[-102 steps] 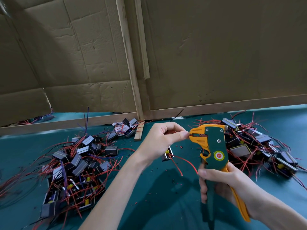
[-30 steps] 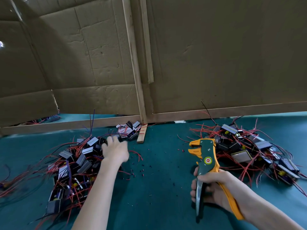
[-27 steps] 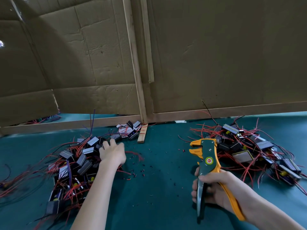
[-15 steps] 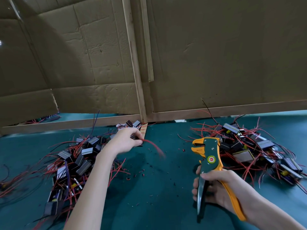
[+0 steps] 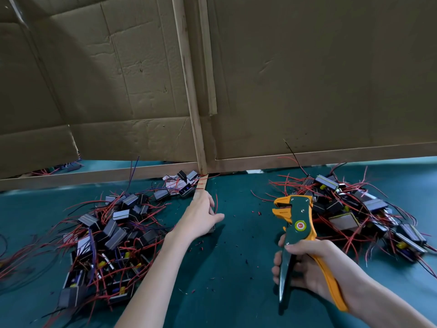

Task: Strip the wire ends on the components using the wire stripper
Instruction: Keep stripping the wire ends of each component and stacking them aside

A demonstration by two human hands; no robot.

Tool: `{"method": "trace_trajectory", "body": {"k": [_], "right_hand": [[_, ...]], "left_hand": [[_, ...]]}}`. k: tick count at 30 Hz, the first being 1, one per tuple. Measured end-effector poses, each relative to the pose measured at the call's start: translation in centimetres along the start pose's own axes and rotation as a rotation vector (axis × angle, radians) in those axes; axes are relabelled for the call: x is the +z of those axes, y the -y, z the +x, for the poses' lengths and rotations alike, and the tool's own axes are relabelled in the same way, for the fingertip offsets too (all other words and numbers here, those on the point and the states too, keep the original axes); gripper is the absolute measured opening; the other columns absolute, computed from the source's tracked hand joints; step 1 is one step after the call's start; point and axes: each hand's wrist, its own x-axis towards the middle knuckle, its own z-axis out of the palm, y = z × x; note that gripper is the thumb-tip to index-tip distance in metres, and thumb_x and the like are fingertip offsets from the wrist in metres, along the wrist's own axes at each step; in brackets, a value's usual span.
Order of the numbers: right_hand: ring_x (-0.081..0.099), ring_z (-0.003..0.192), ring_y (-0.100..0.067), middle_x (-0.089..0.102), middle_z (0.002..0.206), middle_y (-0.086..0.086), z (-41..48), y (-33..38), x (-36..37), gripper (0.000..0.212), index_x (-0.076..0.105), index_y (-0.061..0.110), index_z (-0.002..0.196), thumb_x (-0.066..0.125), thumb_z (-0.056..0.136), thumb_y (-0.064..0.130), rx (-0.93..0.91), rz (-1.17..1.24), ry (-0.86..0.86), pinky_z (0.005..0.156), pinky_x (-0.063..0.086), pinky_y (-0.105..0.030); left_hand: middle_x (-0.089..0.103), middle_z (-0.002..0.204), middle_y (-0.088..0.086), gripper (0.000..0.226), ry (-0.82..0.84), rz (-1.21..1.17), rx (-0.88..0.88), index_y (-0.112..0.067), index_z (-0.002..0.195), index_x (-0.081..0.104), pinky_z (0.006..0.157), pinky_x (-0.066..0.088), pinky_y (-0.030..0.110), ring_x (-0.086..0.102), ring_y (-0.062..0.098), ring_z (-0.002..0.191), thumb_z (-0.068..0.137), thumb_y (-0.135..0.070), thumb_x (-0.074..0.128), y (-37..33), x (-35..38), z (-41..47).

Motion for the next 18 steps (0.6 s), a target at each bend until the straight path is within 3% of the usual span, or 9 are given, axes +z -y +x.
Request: {"method": "trace_trajectory", "body": {"k": [4,8,13,18], "right_hand": [[0.065,0.064,-0.042,0.062,0.076,-0.029,-0.5,0.2,0.3,0.034,0.06,-0.002,0.093,0.066,0.059,0.002,-0.001,-0.003,0.025,0.06,0.057,-0.05],[0.064,0.062,-0.041,0.061,0.075,-0.028,-0.7,0.4,0.6,0.035,0.06,-0.001,0.092,0.063,0.058,-0.006,-0.009,-0.012,0.037,0.058,0.058,-0.048],[0.065,0.063,-0.042,0.061,0.075,-0.029,-0.6,0.5,0.7,0.03,0.062,-0.001,0.09,0.067,0.06,0.001,-0.059,-0.029,0.035,0.059,0.058,-0.049],[0.064,0.07,-0.043,0.061,0.079,-0.029,-1.1,0.6,0.7,0.035,0.072,0.005,0.083,0.083,0.051,0.011,-0.16,-0.038,0.144,0.066,0.056,-0.05]], "left_hand": [[0.057,0.094,-0.002,0.021,-0.109,-0.038,-0.011,-0.017,0.093,0.046,0.059,0.033,0.018,0.051,0.005,0.074,0.089,-0.023,0.066,0.2,0.7,0.2],[0.061,0.095,0.003,0.02,-0.193,-0.097,-0.005,-0.024,0.078,0.05,0.066,0.038,0.023,0.057,0.013,0.077,0.088,-0.015,0.065,-0.3,1.2,0.2],[0.069,0.087,0.005,0.023,-0.063,-0.606,0.136,-0.015,0.085,0.063,0.077,0.048,0.024,0.069,0.015,0.075,0.092,0.005,0.054,-2.0,0.3,-0.4],[0.073,0.084,-0.002,0.017,0.02,-0.814,0.279,-0.015,0.096,0.065,0.068,0.051,0.021,0.057,0.009,0.062,0.096,-0.004,0.052,-4.7,-1.7,-1.3]]}}
